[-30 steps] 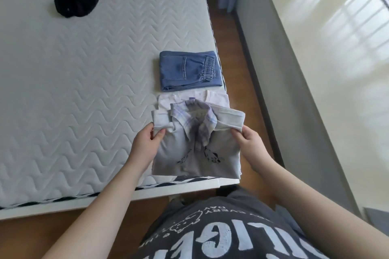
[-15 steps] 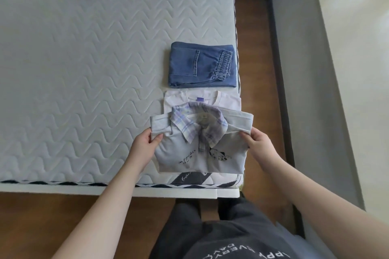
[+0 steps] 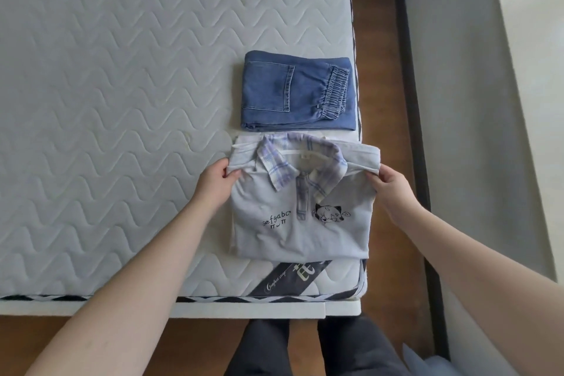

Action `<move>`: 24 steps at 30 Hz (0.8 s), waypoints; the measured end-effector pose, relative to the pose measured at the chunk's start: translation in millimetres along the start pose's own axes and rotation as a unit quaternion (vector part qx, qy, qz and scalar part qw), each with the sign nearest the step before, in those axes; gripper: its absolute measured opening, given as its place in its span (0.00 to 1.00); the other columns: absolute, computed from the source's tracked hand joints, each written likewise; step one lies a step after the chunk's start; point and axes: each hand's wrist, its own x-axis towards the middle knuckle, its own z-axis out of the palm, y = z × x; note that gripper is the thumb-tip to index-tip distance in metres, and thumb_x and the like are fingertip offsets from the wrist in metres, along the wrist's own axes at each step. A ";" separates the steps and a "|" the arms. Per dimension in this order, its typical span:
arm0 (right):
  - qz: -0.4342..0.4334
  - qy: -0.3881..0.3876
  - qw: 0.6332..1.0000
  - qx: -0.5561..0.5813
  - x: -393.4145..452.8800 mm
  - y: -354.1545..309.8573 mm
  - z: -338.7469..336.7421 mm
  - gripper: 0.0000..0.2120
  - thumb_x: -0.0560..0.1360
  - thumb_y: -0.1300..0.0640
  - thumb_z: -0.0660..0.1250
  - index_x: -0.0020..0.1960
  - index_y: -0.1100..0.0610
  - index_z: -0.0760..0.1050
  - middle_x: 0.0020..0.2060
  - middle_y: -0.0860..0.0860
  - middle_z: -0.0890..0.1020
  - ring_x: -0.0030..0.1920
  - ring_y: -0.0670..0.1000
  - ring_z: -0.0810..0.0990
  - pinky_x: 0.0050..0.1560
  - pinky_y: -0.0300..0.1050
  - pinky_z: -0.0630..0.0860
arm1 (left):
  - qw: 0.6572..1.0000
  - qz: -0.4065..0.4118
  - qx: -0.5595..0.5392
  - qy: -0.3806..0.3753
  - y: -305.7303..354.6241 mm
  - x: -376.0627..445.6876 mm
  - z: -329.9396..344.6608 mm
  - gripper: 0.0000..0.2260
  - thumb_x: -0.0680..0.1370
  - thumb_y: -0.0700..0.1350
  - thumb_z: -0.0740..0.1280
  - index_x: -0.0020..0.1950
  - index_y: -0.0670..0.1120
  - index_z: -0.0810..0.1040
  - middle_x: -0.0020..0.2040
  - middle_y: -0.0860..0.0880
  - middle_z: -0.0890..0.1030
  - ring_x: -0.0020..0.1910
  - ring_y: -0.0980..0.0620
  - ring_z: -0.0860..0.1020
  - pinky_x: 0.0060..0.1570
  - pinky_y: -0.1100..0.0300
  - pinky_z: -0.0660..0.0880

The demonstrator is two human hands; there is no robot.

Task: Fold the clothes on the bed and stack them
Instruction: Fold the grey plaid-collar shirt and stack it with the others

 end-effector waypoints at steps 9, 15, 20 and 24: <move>0.049 -0.001 0.999 0.006 83.3 25.1 8.6 0.10 0.80 0.59 0.65 0.48 0.48 0.83 0.48 0.55 0.86 0.47 0.51 0.81 0.58 0.56 0.78 | 0.998 -0.007 0.056 0.005 -21.1 73.1 16.4 0.05 0.79 0.44 0.68 0.52 0.46 0.80 0.47 0.45 0.84 0.46 0.45 0.81 0.47 0.53 0.75; 0.066 0.036 0.997 0.010 134.0 46.2 14.2 0.08 0.80 0.55 0.65 0.50 0.53 0.83 0.41 0.52 0.81 0.41 0.50 0.74 0.43 0.48 0.71 | 0.999 -0.012 -0.009 0.038 -38.0 115.5 41.9 0.07 0.79 0.44 0.67 0.55 0.43 0.79 0.50 0.43 0.84 0.50 0.41 0.82 0.54 0.46 0.77; 0.135 0.004 0.987 -0.090 151.4 79.5 26.4 0.15 0.80 0.47 0.63 0.57 0.57 0.78 0.42 0.52 0.79 0.38 0.49 0.73 0.37 0.43 0.68 | 0.996 -0.089 -0.016 0.017 -61.7 122.4 68.3 0.10 0.77 0.52 0.70 0.47 0.47 0.74 0.40 0.50 0.79 0.39 0.51 0.76 0.37 0.58 0.70; 0.159 -0.006 0.981 -0.111 134.1 101.3 31.6 0.20 0.77 0.43 0.67 0.54 0.61 0.78 0.45 0.56 0.82 0.42 0.53 0.78 0.41 0.48 0.73 | 0.991 -0.133 -0.018 -0.015 -81.1 108.3 76.1 0.14 0.75 0.52 0.74 0.51 0.43 0.78 0.44 0.50 0.80 0.42 0.53 0.78 0.39 0.61 0.73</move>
